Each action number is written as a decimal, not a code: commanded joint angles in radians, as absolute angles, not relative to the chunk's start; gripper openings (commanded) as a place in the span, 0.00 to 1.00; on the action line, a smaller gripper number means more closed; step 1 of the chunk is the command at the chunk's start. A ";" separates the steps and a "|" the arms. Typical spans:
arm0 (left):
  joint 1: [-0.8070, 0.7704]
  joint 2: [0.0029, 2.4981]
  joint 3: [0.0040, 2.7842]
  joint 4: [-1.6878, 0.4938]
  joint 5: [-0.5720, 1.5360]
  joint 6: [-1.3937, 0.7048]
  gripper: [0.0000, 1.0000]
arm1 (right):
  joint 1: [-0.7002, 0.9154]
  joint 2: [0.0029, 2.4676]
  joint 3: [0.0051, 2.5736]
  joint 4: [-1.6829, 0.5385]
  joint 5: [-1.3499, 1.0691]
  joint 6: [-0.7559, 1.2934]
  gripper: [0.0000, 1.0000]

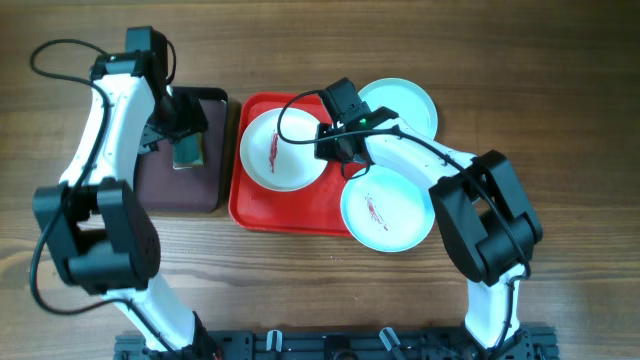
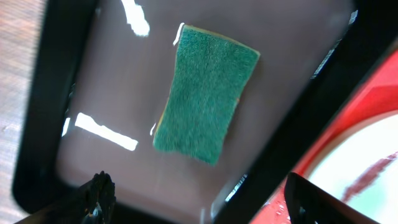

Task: Clean dirty plates on tray and stack at the side
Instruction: 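Reach left gripper to the sponge and right gripper to the white plate, then grasp the green sponge with the left gripper and lift it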

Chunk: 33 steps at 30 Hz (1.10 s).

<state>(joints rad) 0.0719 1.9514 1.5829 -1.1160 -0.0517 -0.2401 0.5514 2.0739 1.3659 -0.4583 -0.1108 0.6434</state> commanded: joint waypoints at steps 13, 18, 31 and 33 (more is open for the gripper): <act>0.125 2.128 1.594 -0.981 0.039 -0.006 0.61 | 0.556 2.104 1.382 -0.456 -0.082 0.657 0.04; 0.116 2.128 1.588 -0.960 0.040 0.023 0.56 | 0.556 2.104 1.382 -0.454 -0.082 0.657 0.05; 0.084 2.128 1.513 -0.926 0.033 0.019 0.43 | 0.556 2.104 1.382 -0.450 -0.082 0.657 0.05; 0.084 2.128 1.493 -0.922 0.033 0.019 0.42 | 0.556 2.104 1.382 -0.450 -0.082 0.657 0.05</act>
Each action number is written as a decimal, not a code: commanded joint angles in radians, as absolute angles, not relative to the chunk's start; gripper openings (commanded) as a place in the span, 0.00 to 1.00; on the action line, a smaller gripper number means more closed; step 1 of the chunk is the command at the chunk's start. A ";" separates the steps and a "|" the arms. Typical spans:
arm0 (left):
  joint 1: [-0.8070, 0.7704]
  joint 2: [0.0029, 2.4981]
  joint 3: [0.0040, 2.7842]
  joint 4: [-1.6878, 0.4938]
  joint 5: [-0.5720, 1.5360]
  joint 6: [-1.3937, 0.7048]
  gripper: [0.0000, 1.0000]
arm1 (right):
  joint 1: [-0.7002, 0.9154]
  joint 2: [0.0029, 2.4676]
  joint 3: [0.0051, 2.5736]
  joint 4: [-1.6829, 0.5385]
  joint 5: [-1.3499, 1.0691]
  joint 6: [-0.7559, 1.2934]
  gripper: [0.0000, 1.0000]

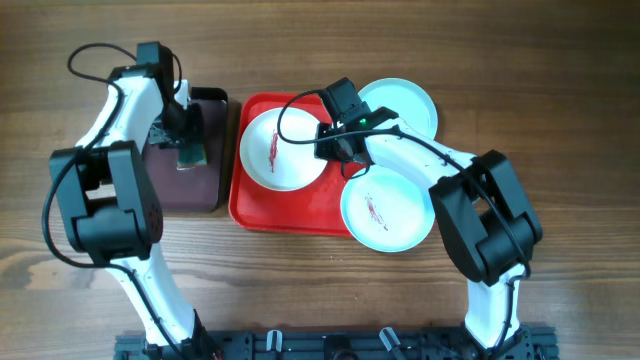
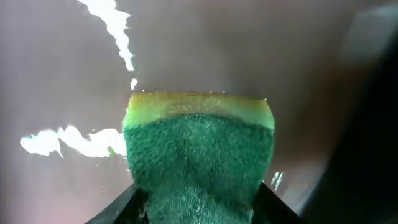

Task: Clean dirty plates on tray and stack at the side
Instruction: 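Grasp the green sponge with the left gripper and lift it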

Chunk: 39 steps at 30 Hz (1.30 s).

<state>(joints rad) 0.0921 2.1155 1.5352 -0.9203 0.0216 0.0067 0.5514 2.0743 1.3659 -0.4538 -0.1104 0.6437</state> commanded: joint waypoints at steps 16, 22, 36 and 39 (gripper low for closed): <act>0.086 2.037 1.524 -0.949 0.038 -0.139 0.04 | 0.556 2.104 1.382 -0.450 -0.105 0.652 0.04; 0.084 1.895 1.546 -1.017 0.045 -0.143 0.04 | 0.556 2.104 1.382 -0.444 -0.142 0.603 0.04; 0.073 1.844 1.545 -1.057 0.049 -0.169 0.04 | 0.550 2.104 1.382 -0.453 -0.177 0.600 0.04; 0.051 1.844 1.545 -1.052 0.049 -0.168 0.04 | 0.548 2.104 1.382 -0.464 -0.227 0.575 0.04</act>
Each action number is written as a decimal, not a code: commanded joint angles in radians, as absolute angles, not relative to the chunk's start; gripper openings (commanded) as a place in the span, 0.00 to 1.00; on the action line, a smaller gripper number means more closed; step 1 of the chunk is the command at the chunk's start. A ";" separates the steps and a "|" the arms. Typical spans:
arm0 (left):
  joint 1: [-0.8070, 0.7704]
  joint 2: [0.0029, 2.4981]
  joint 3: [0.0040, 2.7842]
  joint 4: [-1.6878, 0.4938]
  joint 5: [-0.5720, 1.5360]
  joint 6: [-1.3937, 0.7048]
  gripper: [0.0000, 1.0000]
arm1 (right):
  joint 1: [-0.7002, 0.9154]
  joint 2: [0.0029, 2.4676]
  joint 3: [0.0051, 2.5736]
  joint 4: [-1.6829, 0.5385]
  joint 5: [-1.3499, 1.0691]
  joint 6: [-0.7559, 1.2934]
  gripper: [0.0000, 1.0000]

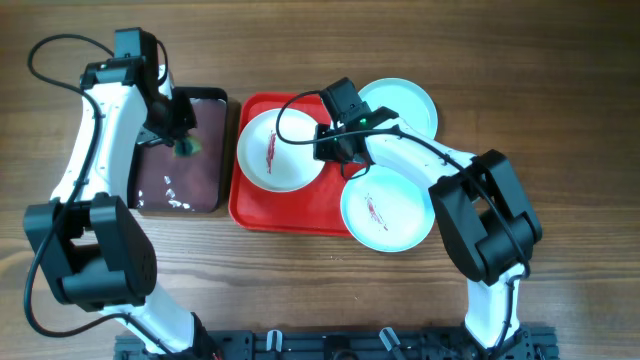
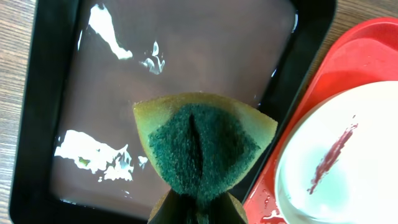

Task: Clean dirty plates on tray and stack at the side
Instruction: 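Grasp the green sponge with the left gripper and lift it, then scrub the white plate with the sponge while right gripper holds its rim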

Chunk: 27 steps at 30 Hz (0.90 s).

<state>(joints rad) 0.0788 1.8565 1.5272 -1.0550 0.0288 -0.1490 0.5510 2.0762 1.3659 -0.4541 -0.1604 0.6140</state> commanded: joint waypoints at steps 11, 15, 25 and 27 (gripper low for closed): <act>-0.167 1.876 1.443 -0.822 0.110 -0.161 0.04 | 0.529 2.104 1.382 -0.480 -0.265 0.574 0.04; -0.176 1.957 1.371 -0.768 0.177 -0.160 0.04 | 0.523 2.104 1.382 -0.479 -0.268 0.574 0.04; -0.247 2.109 1.340 -0.765 0.266 -0.119 0.04 | 0.523 2.104 1.382 -0.476 -0.266 0.568 0.04; -0.247 2.112 1.341 -0.796 0.358 -0.083 0.04 | 0.523 2.104 1.382 -0.475 -0.264 0.568 0.04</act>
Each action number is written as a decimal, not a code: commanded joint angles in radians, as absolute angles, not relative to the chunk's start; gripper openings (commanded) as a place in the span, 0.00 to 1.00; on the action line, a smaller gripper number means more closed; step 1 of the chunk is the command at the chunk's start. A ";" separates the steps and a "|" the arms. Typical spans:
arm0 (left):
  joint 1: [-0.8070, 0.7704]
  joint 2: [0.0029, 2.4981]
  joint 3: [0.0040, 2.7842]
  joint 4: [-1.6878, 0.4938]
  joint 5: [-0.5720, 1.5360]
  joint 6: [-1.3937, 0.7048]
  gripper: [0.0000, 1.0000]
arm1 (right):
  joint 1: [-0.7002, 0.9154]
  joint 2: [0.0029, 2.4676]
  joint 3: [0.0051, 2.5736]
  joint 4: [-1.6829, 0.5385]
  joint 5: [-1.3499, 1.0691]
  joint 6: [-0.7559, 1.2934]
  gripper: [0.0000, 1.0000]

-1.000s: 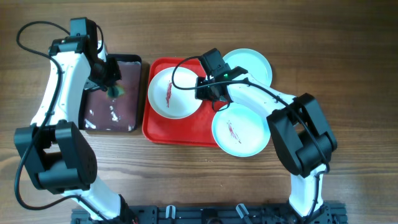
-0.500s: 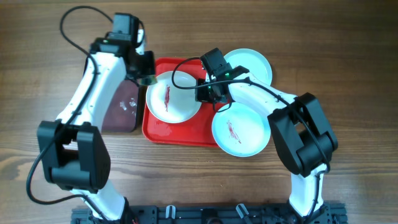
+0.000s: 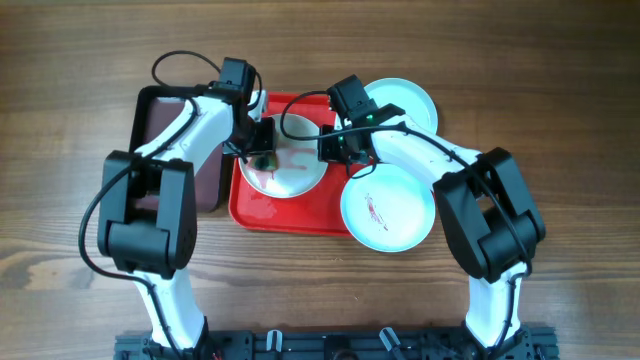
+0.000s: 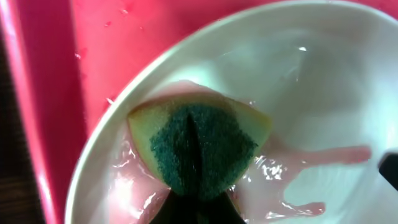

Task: Clean dirty plates on tray and stack at the side
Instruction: 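Scrub the white plate with the sponge while right gripper holds its rim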

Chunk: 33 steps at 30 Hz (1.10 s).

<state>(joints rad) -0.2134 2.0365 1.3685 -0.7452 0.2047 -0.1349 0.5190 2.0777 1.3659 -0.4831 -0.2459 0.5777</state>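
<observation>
A white plate (image 3: 297, 168) lies on the red tray (image 3: 290, 215). My left gripper (image 3: 258, 150) is shut on a folded green and yellow sponge (image 4: 199, 146) and presses it onto the plate's (image 4: 323, 81) left half. Wet pink smears (image 4: 323, 155) spread over the plate beside the sponge. My right gripper (image 3: 338, 150) sits at the plate's right rim; whether its jaws pinch the rim does not show. A second plate (image 3: 387, 210) with a red streak overlaps the tray's right front corner. A clean plate (image 3: 405, 100) lies behind the right arm.
A black basin of brownish water (image 3: 160, 115) stands left of the tray, partly under my left arm. Bare wooden table (image 3: 560, 130) lies to the right and along the front.
My left gripper has moved right with the sponge, from above the basin to the plate on the tray. The plate's red streak is now a wet pink smear. The right arm has not moved.
The sponge lay flat in the basin with my left gripper open above it. Then the gripper was down on the sponge. Then it held the folded sponge above the water, and now the sponge is on the tray's plate. The right gripper stayed at the plate's rim.
</observation>
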 commanded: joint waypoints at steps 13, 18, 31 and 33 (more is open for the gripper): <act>-0.247 2.112 1.341 -0.708 0.334 -0.153 0.04 | 0.523 2.104 1.382 -0.471 -0.264 0.569 0.04; -0.271 2.112 1.341 -0.543 -0.138 -0.405 0.04 | 0.523 2.104 1.382 -0.471 -0.264 0.569 0.04; -0.291 2.111 1.341 -0.849 -0.158 -0.501 0.04 | 0.523 2.104 1.382 -0.477 -0.272 0.568 0.04; -0.271 2.111 1.341 -0.898 0.012 -0.427 0.04 | 0.523 2.104 1.382 -0.478 -0.276 0.567 0.04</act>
<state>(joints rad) -0.3317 2.0514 1.3960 -0.8043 -0.2077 -0.4805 0.5175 2.0777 1.3678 -0.4698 -0.2577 0.5774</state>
